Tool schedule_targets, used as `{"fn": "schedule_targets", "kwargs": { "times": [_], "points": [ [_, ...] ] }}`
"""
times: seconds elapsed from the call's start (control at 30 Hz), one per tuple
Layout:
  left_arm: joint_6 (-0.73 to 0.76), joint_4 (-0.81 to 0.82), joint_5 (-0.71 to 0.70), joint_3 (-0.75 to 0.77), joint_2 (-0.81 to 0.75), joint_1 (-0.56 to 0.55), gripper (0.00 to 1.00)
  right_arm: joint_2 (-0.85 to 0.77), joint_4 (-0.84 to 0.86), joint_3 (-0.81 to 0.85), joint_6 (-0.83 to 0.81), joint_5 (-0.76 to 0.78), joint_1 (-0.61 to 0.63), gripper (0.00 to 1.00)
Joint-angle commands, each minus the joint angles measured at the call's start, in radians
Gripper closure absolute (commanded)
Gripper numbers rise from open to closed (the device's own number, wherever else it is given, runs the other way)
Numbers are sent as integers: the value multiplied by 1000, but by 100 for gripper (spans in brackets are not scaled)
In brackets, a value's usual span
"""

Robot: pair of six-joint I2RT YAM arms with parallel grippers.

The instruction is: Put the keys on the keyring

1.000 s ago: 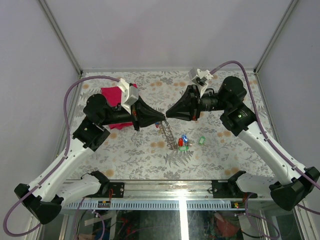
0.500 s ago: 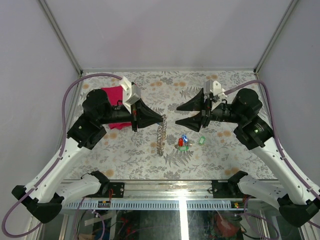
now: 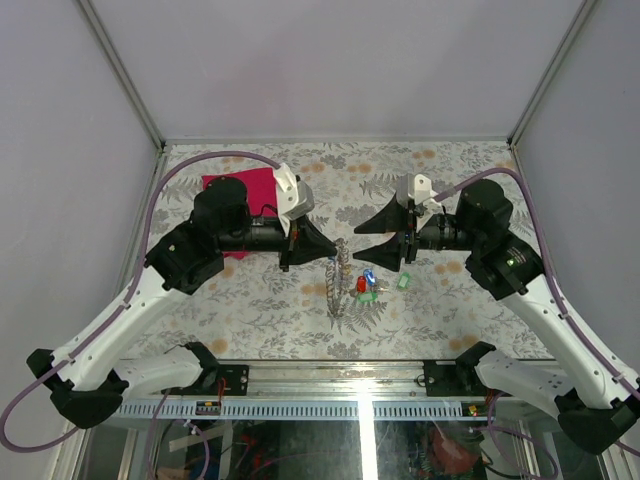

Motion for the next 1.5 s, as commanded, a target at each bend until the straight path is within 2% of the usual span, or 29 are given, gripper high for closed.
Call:
{"fn": "schedule_targets", "kwargs": {
  "times": [0.0, 0.13, 0.43, 0.77, 0.9, 1.07, 1.27, 1.47],
  "points": [
    [62, -11, -50, 71, 6, -34, 100, -24, 75, -39, -29, -61, 5, 48],
    [86, -33, -60, 88, 23, -55, 100, -8, 106, -53, -18, -107, 17, 54],
    [124, -66, -71, 99, 29, -78, 100, -9, 182, -84, 9, -101, 57, 58],
    [135, -68, -62, 100, 27, -88, 100, 34, 162, -64, -8, -83, 79, 69],
    [144, -77, -61, 103, 27, -93, 100, 49, 137, -52, -26, -83, 87, 76],
    [151, -83, -65, 105, 21, -92, 100, 57, 96, -37, -52, -86, 92, 98],
    [148, -77, -64, 97, -1, -92, 100, 47, 83, -34, -57, -68, 92, 100],
    [99, 0, -70, 61, -64, -92, 79, 3, 232, -81, 48, -40, 92, 100]
  ]
}}
